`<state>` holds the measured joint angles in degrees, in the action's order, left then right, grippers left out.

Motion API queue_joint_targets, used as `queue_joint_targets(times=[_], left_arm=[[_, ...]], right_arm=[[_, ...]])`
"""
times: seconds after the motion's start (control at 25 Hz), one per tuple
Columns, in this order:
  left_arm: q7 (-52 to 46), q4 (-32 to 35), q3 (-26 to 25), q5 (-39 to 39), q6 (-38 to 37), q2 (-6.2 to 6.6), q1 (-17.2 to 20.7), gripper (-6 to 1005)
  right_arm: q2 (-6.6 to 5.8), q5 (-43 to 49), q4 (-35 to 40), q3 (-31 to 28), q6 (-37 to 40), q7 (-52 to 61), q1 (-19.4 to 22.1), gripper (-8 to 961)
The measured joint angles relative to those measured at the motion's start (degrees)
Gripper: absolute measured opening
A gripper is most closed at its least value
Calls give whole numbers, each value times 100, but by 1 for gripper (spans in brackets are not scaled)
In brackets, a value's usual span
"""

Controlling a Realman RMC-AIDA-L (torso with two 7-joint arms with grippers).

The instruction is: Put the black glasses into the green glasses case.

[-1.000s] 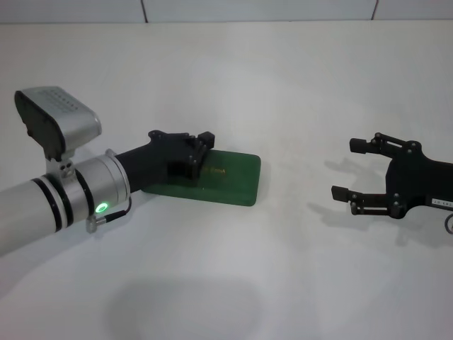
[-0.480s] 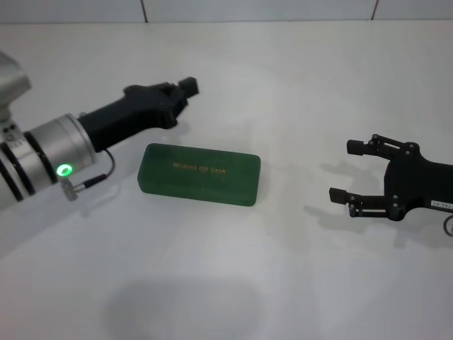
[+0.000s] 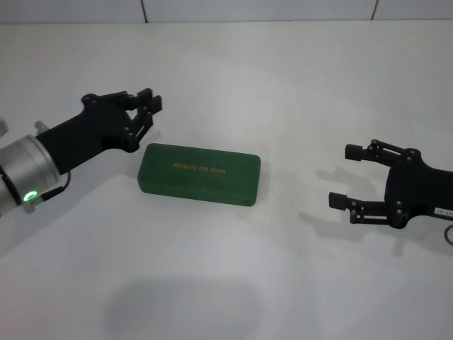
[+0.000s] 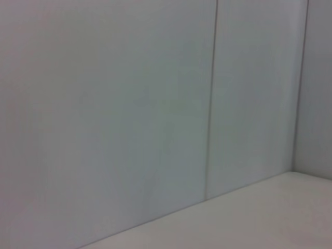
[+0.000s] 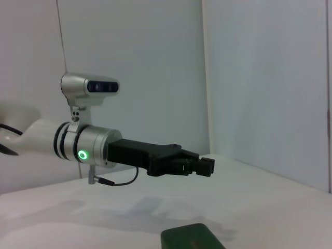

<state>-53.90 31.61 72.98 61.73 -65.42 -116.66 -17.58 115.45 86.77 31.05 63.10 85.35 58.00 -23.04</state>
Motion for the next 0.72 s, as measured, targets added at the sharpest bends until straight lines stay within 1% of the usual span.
queue_joint_targets(times=[0.04, 0.12, 0.24, 0.36, 0.48, 0.6, 0.68, 0.72], left_arm=[[33, -1, -58, 9, -4, -8, 37, 71], [101, 1, -210, 20, -15, -53, 162, 114], [232, 33, -259, 26, -25, -84, 330, 180], [303, 122, -262, 32, -168, -90, 513, 245], [379, 177, -262, 70, -593, -50, 701, 310], [341, 246, -264, 345, -1040, 27, 877, 521], [311, 264, -265, 475, -1160, 44, 930, 614], [281, 281, -266, 684, -1312, 58, 1025, 661]], right_arm=[[-1, -1, -15, -1, 28, 1, 11, 886], [-2, -6, -44, -12, 49, 1, 28, 886], [2, -18, -86, -111, 63, -29, 55, 886], [4, -21, -138, -243, 67, -116, 78, 886], [3, -21, -144, -288, 120, -194, 101, 886], [3, -6, -162, -283, 272, -392, 148, 886], [3, 17, -240, -261, 383, -607, 185, 886], [4, 25, -300, -249, 431, -723, 204, 886]])
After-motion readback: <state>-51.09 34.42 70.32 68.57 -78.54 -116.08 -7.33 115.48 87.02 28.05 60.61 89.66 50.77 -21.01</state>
